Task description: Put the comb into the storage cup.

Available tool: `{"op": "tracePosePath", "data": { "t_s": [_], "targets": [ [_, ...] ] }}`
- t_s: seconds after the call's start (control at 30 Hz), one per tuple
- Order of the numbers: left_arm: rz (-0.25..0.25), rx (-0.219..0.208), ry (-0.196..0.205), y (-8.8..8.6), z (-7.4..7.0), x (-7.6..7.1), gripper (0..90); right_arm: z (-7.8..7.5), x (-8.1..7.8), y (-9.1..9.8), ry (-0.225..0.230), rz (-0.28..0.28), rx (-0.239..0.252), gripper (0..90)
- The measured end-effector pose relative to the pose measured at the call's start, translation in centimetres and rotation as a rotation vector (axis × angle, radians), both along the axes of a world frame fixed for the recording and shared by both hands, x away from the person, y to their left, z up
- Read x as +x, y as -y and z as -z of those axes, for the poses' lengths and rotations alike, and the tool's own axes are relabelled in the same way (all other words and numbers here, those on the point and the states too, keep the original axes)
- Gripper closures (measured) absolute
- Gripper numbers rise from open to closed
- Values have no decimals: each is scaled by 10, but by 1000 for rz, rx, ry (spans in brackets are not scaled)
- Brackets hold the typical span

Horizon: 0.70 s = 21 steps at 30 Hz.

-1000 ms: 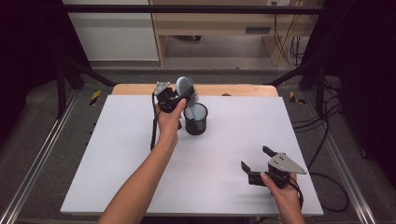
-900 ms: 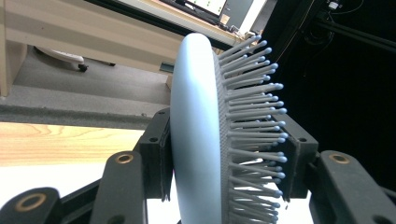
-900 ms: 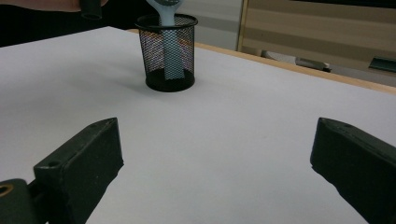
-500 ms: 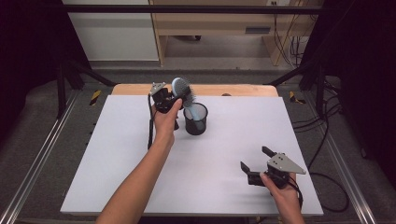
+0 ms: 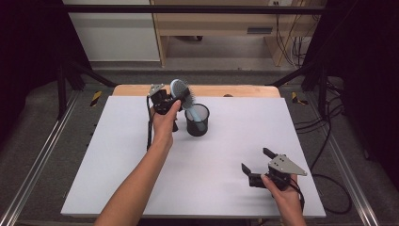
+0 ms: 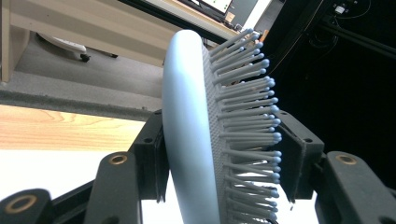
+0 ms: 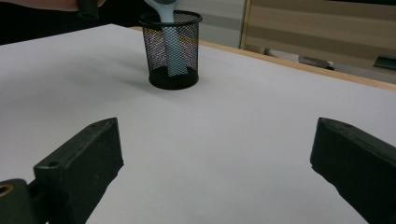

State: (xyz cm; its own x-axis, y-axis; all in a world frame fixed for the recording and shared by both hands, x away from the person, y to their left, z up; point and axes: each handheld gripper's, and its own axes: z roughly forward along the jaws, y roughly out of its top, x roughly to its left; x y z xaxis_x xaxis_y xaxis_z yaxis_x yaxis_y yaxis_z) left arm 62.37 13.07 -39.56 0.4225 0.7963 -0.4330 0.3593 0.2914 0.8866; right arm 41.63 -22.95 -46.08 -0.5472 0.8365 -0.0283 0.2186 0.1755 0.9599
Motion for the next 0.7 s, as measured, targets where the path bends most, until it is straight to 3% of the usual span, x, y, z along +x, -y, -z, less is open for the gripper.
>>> {"op": "tracePosePath", "data": {
  "t_s": [0.23, 0.7],
  "targets": [
    [1, 9, -3, -1, 1, -1, 422, 0, 0, 0, 0, 0, 0, 25],
    [-5, 58, 7, 0, 0, -2, 289, 0, 0, -1, -1, -1, 1, 25]
  ]
}}
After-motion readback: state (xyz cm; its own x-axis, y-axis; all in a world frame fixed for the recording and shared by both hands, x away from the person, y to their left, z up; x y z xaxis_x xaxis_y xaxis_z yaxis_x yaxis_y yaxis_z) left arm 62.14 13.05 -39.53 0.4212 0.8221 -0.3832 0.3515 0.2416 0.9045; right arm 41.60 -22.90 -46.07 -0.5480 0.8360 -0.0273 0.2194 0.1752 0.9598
